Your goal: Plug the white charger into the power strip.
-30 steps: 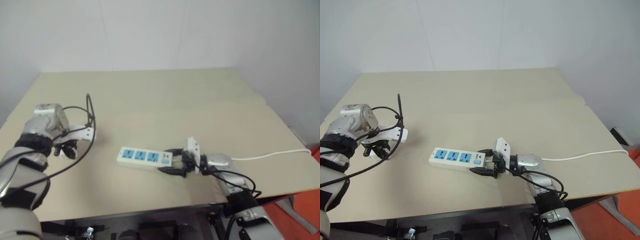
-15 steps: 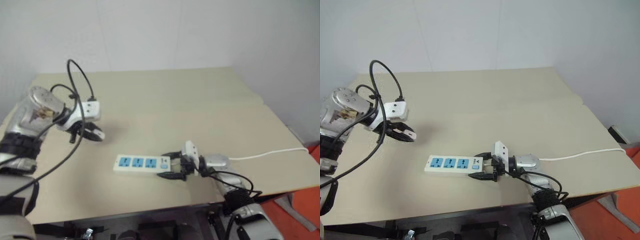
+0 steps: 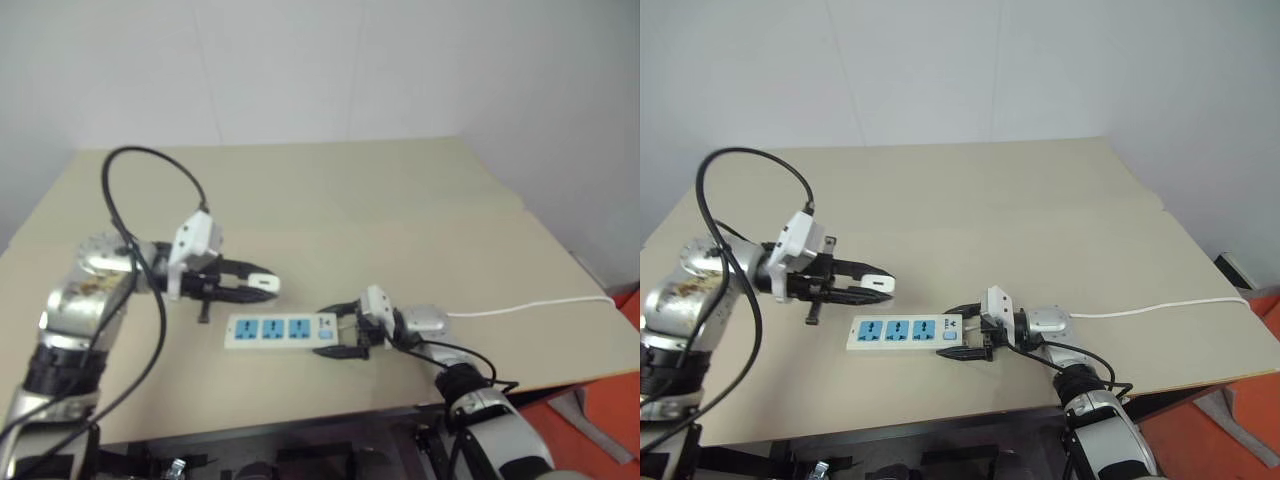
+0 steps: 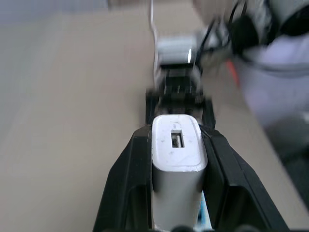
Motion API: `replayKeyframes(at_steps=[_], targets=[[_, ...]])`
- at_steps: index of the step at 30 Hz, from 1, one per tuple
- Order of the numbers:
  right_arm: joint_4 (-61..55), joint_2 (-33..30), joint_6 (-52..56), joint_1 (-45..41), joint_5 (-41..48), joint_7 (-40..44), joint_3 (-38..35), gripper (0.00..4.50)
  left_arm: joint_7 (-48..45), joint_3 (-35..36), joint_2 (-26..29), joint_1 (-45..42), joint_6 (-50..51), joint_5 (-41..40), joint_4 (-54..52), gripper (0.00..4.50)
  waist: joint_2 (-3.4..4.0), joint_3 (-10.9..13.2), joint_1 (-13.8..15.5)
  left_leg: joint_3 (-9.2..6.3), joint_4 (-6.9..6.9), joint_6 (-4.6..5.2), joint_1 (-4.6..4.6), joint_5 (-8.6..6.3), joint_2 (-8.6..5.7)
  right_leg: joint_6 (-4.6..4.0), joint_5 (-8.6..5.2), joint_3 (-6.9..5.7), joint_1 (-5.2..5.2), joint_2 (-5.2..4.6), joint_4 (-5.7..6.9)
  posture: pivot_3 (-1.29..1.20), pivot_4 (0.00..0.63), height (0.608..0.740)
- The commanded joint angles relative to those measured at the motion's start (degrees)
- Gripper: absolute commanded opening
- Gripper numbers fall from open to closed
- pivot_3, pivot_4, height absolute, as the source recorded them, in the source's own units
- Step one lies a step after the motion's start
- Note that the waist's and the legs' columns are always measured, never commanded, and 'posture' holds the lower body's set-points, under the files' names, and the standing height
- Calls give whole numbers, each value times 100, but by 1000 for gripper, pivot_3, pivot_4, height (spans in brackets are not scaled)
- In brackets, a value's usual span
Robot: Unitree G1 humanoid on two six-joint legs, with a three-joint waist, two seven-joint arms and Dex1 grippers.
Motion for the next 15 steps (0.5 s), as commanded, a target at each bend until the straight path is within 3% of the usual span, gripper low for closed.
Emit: replayKeyframes(at_steps=[1, 8, 15], targets=[[92, 123, -38, 76, -130, 347, 265, 3439, 259, 124, -190, 62, 102, -410, -398, 1021, 0, 0, -2, 0, -1, 0, 2, 0, 0, 0, 0, 0, 1, 1, 0, 0, 150, 740], [168, 178, 162, -39, -188, 513, 322, 3439, 482, 62, -471, 289, 267, -803, -573, 1021, 0, 0, -46, -1, -11, -6, 58, -5, 4, 0, -1, 7, 57, 7, -12, 0, 150, 740], [146, 184, 357, -73, -240, 514, 291, 3439, 503, -280, -667, 890, -405, -368, -440, 1021, 1, -1, -85, -1, -15, -9, 75, -7, 7, 0, -1, 11, 69, 11, -13, 0, 150, 740]])
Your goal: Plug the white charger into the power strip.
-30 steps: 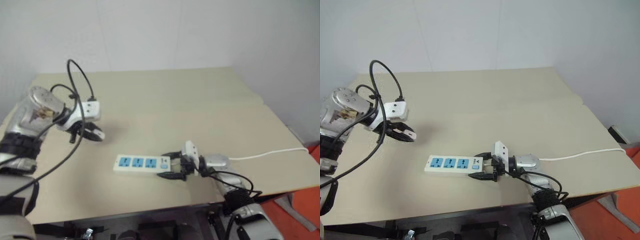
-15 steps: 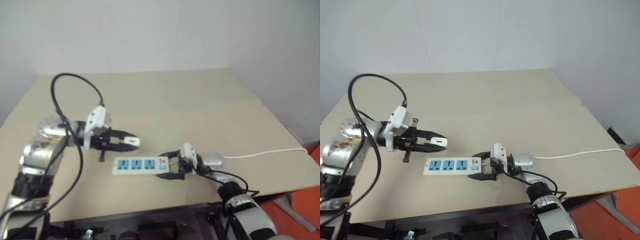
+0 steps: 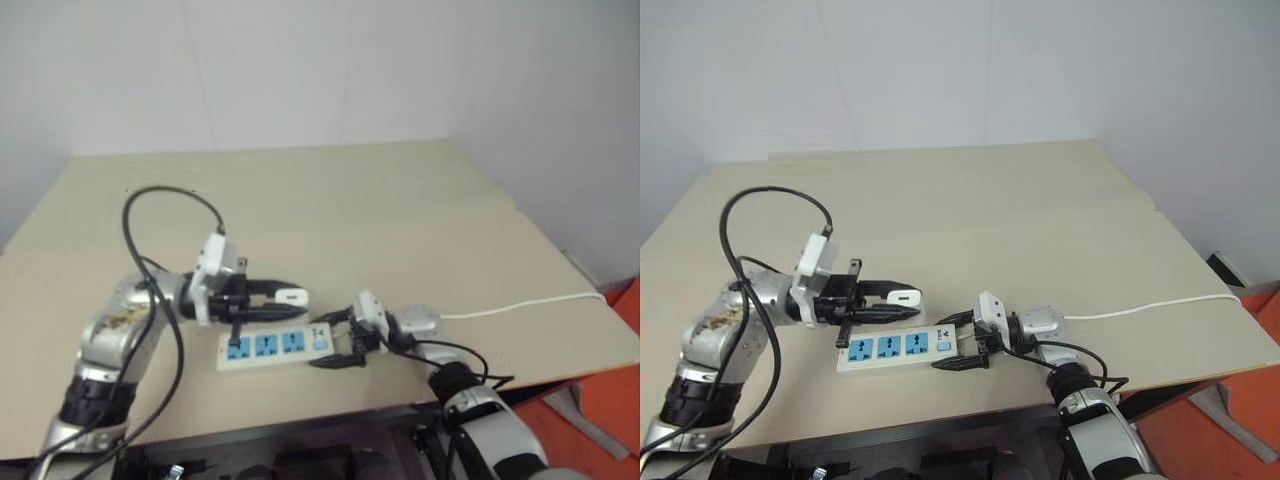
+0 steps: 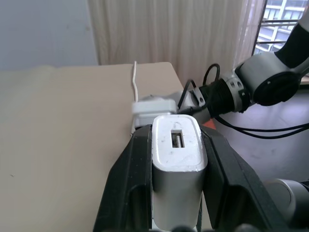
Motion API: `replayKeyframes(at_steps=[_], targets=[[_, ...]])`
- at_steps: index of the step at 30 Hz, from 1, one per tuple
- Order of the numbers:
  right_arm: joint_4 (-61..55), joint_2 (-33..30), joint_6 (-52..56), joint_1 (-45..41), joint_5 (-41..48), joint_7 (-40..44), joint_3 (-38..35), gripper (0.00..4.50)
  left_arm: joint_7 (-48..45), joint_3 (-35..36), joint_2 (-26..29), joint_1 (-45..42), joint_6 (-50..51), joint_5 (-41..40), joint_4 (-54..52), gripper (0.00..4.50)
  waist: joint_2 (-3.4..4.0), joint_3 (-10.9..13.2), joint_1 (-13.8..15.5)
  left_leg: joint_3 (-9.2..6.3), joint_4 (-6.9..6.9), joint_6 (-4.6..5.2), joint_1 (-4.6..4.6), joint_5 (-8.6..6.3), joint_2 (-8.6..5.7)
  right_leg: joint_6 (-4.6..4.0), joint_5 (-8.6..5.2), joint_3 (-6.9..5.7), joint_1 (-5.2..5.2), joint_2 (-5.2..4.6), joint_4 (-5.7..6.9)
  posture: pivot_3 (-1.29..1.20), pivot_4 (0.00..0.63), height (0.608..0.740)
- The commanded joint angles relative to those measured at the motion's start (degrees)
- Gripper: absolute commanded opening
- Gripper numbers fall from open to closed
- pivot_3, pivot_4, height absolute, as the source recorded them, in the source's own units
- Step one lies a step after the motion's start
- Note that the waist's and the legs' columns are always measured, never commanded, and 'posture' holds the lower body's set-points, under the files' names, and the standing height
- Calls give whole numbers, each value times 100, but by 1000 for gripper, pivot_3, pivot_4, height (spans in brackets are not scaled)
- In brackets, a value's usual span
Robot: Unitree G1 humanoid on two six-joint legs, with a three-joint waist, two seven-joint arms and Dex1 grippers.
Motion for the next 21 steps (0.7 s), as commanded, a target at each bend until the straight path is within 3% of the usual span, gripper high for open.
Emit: replayKeyframes(at_steps=[1, 21], targets=[[16, 49, 153, 24, -133, 164, 215, 3439, 38, -105, -54, 119, -400, 193, 21, 1021, 0, 0, 3, 0, 0, 0, 0, 0, 0, 0, 0, 0, 0, 0, 0, 0, 150, 740], [-143, -87, 299, 86, -177, 33, 189, 3439, -21, -495, -289, 200, -1329, 750, 1007, 1021, 1, -1, 9, 7, -2, 0, 2, -1, 1, -1, 0, 1, 2, -1, -38, 0, 150, 740]])
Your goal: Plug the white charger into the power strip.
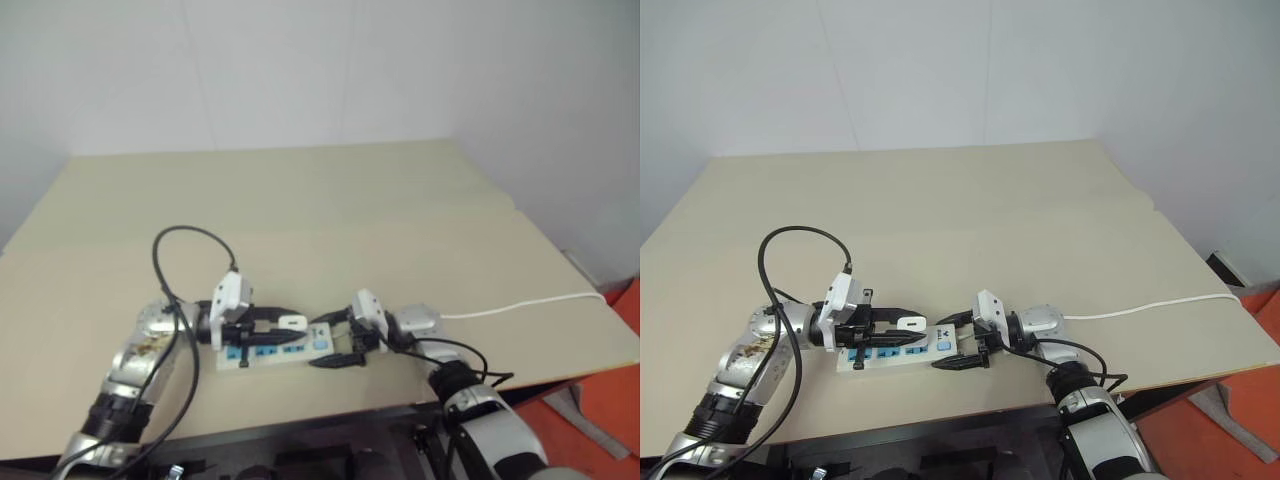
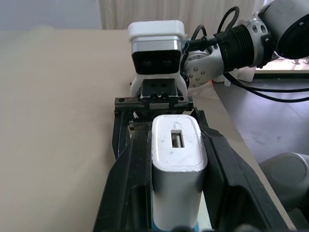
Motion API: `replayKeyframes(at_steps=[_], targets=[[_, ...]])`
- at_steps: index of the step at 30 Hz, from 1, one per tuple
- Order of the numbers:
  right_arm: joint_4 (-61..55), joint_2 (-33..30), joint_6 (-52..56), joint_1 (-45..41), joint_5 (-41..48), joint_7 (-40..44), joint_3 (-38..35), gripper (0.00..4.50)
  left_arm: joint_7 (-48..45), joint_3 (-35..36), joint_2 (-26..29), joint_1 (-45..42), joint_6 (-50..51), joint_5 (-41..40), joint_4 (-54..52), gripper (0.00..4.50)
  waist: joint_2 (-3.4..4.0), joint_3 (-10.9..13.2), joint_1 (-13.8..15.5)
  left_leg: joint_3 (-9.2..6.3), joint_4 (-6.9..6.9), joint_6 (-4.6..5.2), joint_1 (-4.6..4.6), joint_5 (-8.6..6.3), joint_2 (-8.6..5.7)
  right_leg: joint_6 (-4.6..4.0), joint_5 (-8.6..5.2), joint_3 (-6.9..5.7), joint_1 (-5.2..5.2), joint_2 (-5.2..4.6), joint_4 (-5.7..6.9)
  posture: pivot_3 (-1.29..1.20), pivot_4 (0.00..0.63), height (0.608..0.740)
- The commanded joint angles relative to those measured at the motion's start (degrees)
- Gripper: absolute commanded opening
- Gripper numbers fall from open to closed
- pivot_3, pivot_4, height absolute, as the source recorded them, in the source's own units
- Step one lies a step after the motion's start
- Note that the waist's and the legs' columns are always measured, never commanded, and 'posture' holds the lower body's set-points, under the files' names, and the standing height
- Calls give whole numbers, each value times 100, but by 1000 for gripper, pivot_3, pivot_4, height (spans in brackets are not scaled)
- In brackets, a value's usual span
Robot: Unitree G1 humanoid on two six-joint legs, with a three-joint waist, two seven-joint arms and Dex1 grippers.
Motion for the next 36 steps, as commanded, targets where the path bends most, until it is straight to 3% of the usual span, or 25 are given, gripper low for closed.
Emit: replayKeyframes(at_steps=[1, 36], targets=[[-76, -7, 119, 90, -154, 36, 184, 3439, -15, -68, -57, -61, -12, -26, -46, 1021, 0, 0, 6, 0, 0, 0, 0, 0, 0, 0, 0, 0, 0, 0, 0, 0, 150, 740], [14, -48, 129, 62, -141, -147, 159, 3439, -337, -7, 237, 124, -344, 77, 615, 1021, 1, -2, -9, -3, -8, 3, 9, -2, 2, 0, 0, 4, 1, 1, -1, 0, 150, 740]])
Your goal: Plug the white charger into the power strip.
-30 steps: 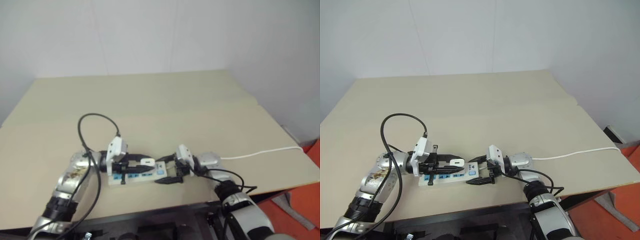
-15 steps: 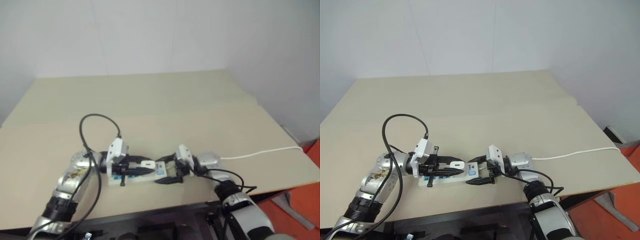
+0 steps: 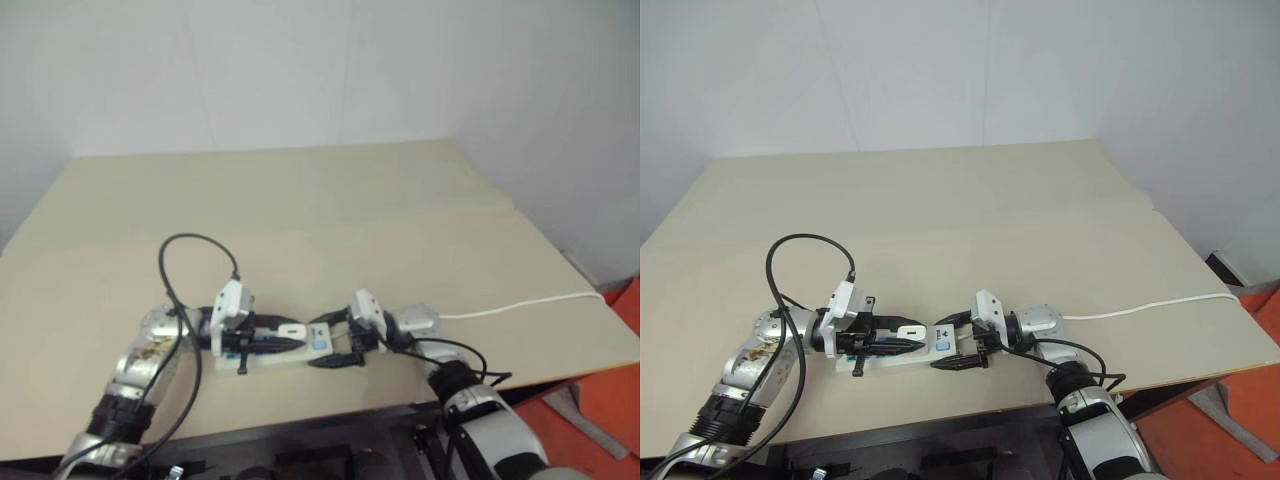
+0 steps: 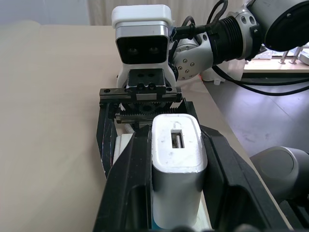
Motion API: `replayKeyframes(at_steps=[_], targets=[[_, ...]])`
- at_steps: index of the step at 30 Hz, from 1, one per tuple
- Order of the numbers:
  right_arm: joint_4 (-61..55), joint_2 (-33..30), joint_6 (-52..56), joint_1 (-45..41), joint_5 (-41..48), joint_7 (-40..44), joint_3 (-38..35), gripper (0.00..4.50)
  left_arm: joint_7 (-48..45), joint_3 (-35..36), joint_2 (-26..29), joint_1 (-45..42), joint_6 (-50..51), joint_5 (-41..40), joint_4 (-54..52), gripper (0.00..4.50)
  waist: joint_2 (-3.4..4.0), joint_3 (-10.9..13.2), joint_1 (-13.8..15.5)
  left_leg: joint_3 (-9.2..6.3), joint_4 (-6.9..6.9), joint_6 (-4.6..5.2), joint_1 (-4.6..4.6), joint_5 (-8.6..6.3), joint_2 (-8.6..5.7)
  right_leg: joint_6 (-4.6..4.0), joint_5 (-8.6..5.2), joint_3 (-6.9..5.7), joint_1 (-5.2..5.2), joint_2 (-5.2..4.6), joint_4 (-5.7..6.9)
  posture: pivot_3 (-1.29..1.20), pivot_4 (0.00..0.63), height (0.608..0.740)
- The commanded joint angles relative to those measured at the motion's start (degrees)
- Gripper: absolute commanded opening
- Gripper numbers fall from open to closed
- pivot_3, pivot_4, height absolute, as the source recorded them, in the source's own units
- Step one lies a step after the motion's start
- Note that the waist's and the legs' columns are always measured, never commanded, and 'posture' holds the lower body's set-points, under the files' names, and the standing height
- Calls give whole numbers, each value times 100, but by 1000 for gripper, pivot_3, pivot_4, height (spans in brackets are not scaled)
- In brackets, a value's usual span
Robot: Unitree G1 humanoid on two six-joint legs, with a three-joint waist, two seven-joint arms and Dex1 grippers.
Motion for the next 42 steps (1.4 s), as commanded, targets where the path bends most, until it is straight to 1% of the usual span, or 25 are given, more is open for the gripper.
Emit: replayKeyframes(at_steps=[1, 5, 12, 20, 28, 42], targets=[[65, -38, 63, 59, -143, -20, 87, 3439, -97, 147, 264, 108, -82, 123, 266, 1021, 0, 0, -3, 0, -1, 0, 2, 0, 0, 0, 0, 1, 0, 0, 0, 0, 150, 740], [97, -47, 50, 48, -150, -19, 96, 3439, -124, 141, 411, 195, -218, 226, 453, 1021, -1, -2, -15, 4, -15, 0, 17, 0, 1, 0, 0, 8, 5, 2, 0, 0, 150, 740], [160, -71, 22, 13, -155, -19, 139, 3439, -65, 88, 571, 499, -404, 317, 375, 1021, 0, -8, -33, 22, -65, -1, 55, 0, 2, -3, 0, 28, 8, 5, -3, 0, 150, 740], [237, -84, -6, -49, -166, -7, 162, 3439, 231, -159, 492, 477, -263, 413, 206, 1021, 3, -23, -29, 29, -66, -1, 62, 0, 4, -6, 1, 33, 12, 6, -3, 0, 150, 740], [245, -90, -6, -55, -176, -21, 159, 3439, 267, -446, 469, 441, -108, 504, 116, 1021, 13, -60, -11, 44, -66, -1, 62, 0, 3, -6, 1, 34, 14, 6, -6, 0, 150, 740], [299, -80, -40, -87, -196, -52, 137, 3439, 386, -456, 490, 494, -19, 455, 74, 1021, 11, -82, -1, 67, -67, -1, 62, 0, 3, -6, 0, 34, 16, 6, -8, 0, 150, 740]])
